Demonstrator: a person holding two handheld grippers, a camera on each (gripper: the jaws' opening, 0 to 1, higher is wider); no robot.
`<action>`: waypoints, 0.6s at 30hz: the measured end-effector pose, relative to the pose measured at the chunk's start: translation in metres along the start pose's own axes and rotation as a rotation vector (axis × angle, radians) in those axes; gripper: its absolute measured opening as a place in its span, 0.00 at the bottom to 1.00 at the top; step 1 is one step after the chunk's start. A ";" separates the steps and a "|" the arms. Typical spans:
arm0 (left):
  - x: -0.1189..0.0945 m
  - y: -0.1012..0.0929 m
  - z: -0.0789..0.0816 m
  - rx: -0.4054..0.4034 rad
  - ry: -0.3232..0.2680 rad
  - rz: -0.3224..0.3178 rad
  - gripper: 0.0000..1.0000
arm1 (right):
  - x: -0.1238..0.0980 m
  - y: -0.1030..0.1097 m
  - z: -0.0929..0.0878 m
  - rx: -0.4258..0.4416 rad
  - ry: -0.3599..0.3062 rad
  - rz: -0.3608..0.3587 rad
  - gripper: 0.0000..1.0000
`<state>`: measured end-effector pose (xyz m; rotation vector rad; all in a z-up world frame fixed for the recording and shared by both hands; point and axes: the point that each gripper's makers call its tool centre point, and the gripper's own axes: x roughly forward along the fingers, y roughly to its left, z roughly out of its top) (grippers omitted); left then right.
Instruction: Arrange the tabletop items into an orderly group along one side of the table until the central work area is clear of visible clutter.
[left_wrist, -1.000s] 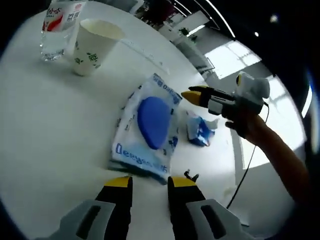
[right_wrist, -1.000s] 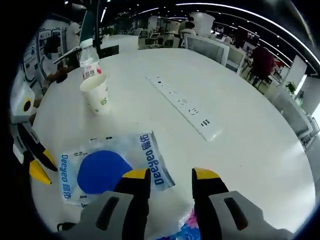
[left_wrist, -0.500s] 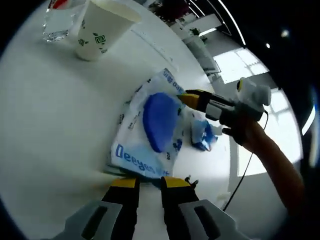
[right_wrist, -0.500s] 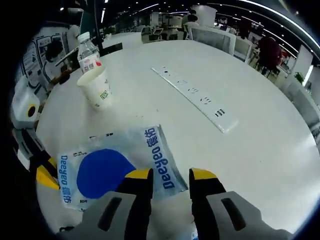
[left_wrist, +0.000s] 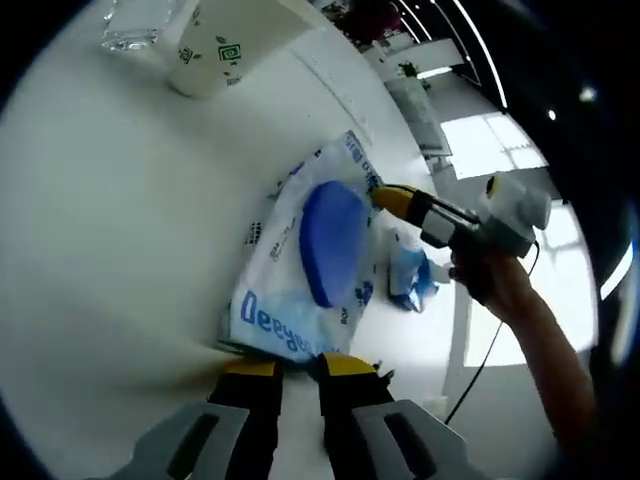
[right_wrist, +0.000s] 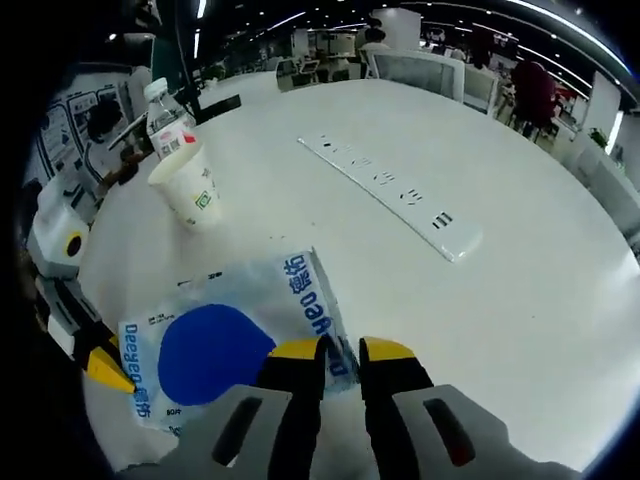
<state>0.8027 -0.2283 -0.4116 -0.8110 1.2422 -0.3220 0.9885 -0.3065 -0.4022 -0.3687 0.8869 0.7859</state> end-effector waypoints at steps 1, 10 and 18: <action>0.001 0.000 0.001 -0.004 -0.001 0.000 0.11 | 0.001 0.001 0.000 -0.013 0.001 0.004 0.04; 0.000 -0.003 0.001 -0.029 0.006 -0.018 0.06 | 0.006 0.006 -0.001 -0.087 0.035 0.008 0.00; -0.008 -0.009 0.007 -0.008 0.016 -0.052 0.00 | -0.005 0.005 -0.005 -0.111 0.038 -0.015 0.00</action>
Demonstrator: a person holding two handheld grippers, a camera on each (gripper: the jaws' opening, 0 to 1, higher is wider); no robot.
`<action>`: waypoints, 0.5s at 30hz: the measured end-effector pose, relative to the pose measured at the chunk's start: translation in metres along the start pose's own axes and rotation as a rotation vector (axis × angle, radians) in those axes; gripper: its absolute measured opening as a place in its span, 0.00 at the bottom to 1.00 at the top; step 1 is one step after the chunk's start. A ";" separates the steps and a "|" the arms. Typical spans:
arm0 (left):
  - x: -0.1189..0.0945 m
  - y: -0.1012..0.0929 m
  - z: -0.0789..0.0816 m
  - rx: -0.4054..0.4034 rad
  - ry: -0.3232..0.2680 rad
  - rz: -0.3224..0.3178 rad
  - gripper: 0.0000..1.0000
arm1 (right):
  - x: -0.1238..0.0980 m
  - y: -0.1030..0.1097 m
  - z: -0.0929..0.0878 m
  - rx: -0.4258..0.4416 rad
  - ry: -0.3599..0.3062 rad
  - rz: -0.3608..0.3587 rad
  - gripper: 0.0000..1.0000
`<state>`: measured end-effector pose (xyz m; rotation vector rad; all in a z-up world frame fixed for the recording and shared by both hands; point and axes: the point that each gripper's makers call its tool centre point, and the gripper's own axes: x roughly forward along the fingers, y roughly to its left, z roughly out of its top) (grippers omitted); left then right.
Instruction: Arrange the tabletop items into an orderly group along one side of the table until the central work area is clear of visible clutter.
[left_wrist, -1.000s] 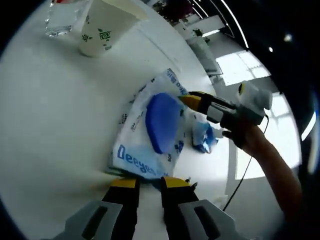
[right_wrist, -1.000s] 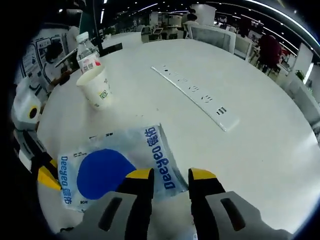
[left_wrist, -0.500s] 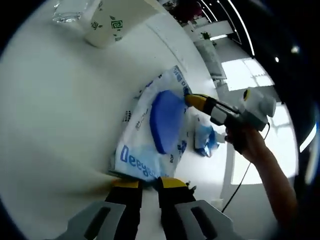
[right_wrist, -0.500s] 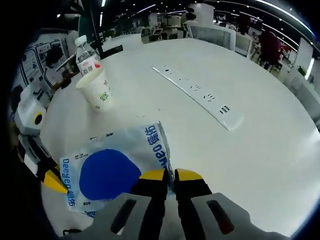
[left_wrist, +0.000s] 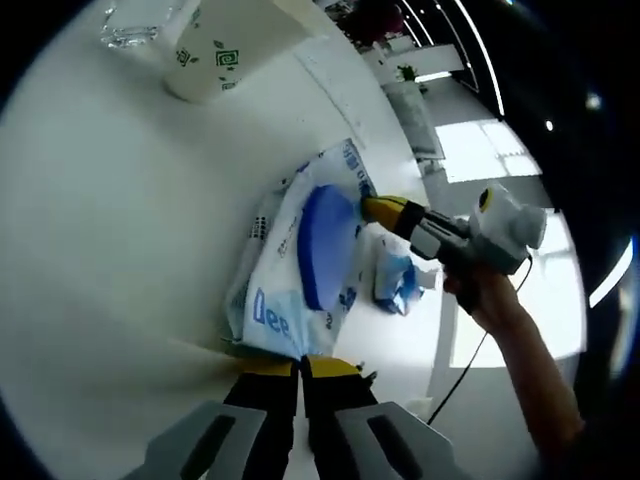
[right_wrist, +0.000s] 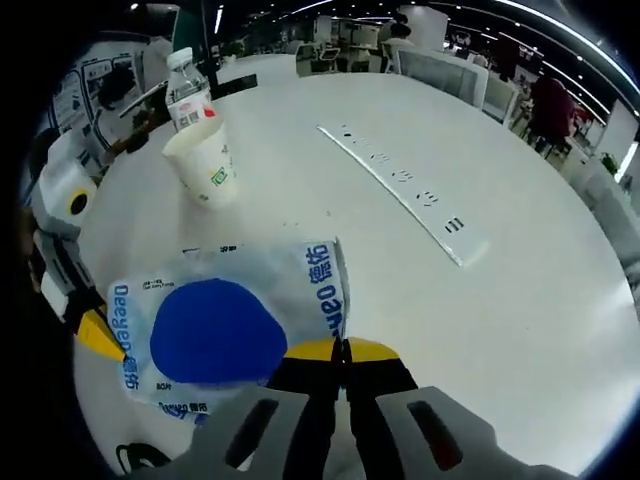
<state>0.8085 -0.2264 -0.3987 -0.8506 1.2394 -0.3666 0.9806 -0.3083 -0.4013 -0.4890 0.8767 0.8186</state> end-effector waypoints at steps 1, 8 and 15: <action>-0.001 0.000 0.001 -0.002 -0.002 -0.003 0.00 | -0.003 -0.002 0.001 0.010 -0.008 -0.008 0.00; -0.010 -0.005 0.009 0.057 -0.016 -0.003 0.00 | -0.025 -0.006 0.001 0.047 -0.043 -0.043 0.00; -0.021 0.001 0.027 0.125 -0.004 0.016 0.00 | -0.045 -0.002 -0.002 0.072 -0.069 -0.062 0.00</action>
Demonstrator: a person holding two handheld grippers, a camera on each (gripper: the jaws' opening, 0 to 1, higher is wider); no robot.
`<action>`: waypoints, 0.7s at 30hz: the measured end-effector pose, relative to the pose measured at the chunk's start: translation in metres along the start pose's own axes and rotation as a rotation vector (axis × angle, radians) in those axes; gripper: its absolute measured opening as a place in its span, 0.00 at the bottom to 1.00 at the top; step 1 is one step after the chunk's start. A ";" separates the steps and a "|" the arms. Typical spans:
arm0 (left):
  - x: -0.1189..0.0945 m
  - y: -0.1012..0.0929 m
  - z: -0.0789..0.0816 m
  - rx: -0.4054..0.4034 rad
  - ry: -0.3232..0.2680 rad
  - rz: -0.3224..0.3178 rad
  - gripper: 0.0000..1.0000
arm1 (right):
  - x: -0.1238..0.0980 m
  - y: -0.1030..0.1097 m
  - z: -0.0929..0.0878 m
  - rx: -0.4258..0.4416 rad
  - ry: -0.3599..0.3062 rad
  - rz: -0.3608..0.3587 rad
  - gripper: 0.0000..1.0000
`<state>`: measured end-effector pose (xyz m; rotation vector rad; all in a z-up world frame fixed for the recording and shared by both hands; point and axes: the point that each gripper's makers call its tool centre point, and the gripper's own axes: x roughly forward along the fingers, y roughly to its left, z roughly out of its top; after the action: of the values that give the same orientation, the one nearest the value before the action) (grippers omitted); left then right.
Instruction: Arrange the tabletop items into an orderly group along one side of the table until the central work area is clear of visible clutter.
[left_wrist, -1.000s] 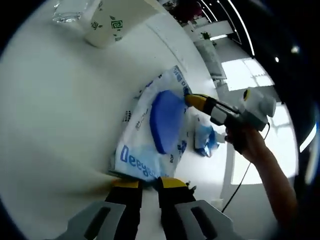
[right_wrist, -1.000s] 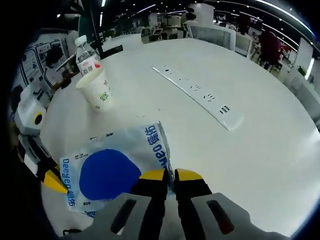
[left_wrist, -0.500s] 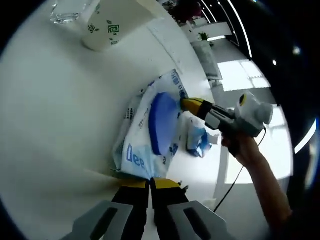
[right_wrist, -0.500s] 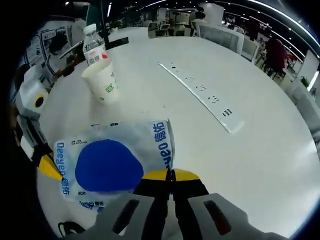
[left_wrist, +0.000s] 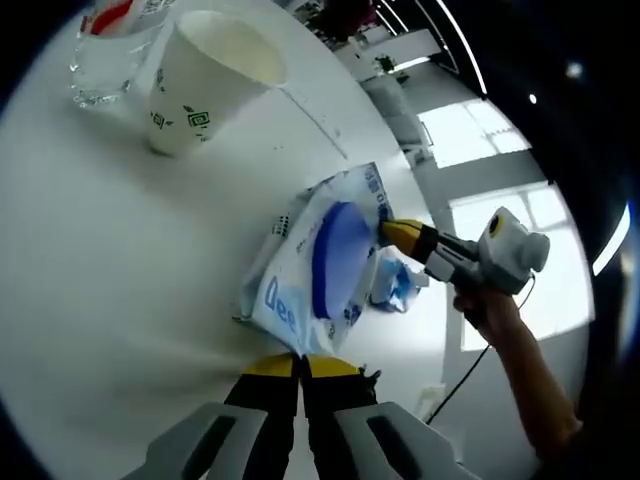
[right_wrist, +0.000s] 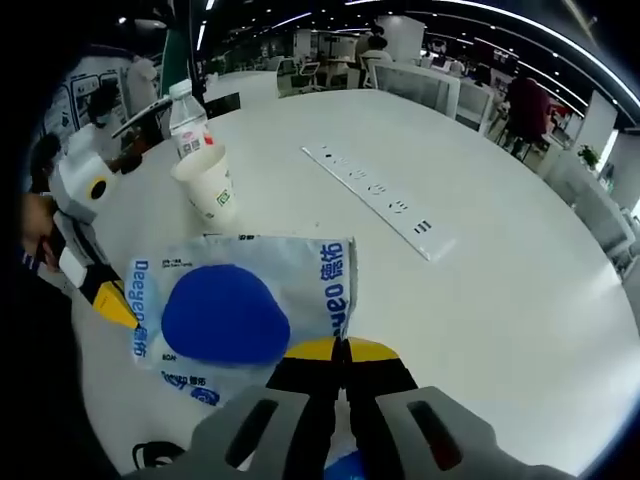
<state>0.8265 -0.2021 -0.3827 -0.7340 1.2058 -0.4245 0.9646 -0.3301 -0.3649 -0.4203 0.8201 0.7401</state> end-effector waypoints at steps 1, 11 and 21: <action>-0.002 0.001 0.003 0.011 -0.001 0.005 0.00 | 0.000 0.000 -0.001 0.005 -0.003 0.000 0.00; -0.019 0.010 0.034 0.111 -0.002 0.047 0.00 | -0.017 0.011 -0.010 0.079 -0.035 -0.014 0.00; -0.021 0.005 0.063 0.219 0.004 0.078 0.00 | -0.028 0.016 -0.025 0.191 -0.056 -0.041 0.00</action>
<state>0.8785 -0.1671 -0.3610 -0.4969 1.1662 -0.4839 0.9276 -0.3466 -0.3591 -0.2433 0.8194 0.6264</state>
